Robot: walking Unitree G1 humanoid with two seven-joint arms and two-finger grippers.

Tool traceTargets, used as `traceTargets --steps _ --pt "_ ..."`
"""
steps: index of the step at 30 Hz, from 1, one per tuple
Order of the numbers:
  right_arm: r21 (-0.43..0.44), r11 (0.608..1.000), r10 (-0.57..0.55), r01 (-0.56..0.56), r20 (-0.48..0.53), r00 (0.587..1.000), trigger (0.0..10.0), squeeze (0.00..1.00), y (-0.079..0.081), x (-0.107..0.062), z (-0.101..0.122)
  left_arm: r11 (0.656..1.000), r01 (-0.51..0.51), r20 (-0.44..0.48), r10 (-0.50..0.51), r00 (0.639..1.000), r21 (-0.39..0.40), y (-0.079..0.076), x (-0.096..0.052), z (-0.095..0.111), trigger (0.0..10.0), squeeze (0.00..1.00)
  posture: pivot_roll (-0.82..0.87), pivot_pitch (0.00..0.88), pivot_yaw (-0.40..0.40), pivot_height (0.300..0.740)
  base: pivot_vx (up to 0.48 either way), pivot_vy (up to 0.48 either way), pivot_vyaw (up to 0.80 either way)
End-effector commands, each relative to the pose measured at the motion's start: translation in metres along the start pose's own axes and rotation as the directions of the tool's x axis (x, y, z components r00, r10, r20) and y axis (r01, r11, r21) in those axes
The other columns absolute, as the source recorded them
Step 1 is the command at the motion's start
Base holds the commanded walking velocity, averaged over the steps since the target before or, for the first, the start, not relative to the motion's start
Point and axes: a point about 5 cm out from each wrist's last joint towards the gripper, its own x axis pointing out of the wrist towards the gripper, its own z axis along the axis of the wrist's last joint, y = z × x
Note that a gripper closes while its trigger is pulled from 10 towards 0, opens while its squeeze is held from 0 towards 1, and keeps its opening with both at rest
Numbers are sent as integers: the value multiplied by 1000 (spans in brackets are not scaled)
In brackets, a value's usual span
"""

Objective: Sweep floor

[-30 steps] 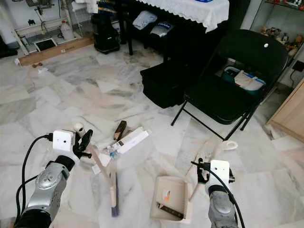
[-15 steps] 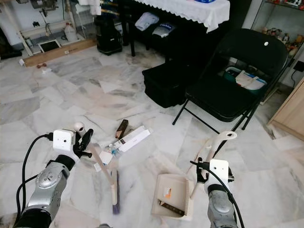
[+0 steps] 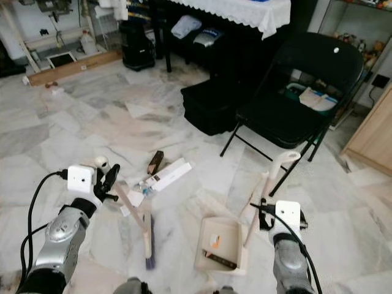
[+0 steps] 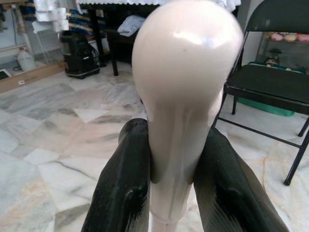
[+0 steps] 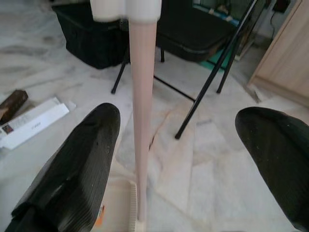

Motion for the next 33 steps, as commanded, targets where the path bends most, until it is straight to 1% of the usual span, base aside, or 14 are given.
traceTargets --steps 1,7,21,33 --pt "-1 1000 -4 4 -19 1000 10000 0 -3 2 0 1000 -2 -15 2 1000 6 3 -2 -2 10000 0 39 87 30 670 0 0 0" --pt "7 1000 -3 3 -10 1000 10000 0 -3 11 12 1000 2 -20 -2 1000 10 4 -3 -1 10000 0 46 92 34 670 0 0 0" --pt "24 999 29 -28 -14 999 10000 0 5 16 19 1000 10 -30 -10 999 17 4 -5 -2 10000 0 55 109 47 670 0 0 0" --pt "12 998 62 -62 13 998 10000 0 5 27 38 1000 13 -32 -12 999 23 5 -6 0 10000 0 61 115 56 670 0 0 0"
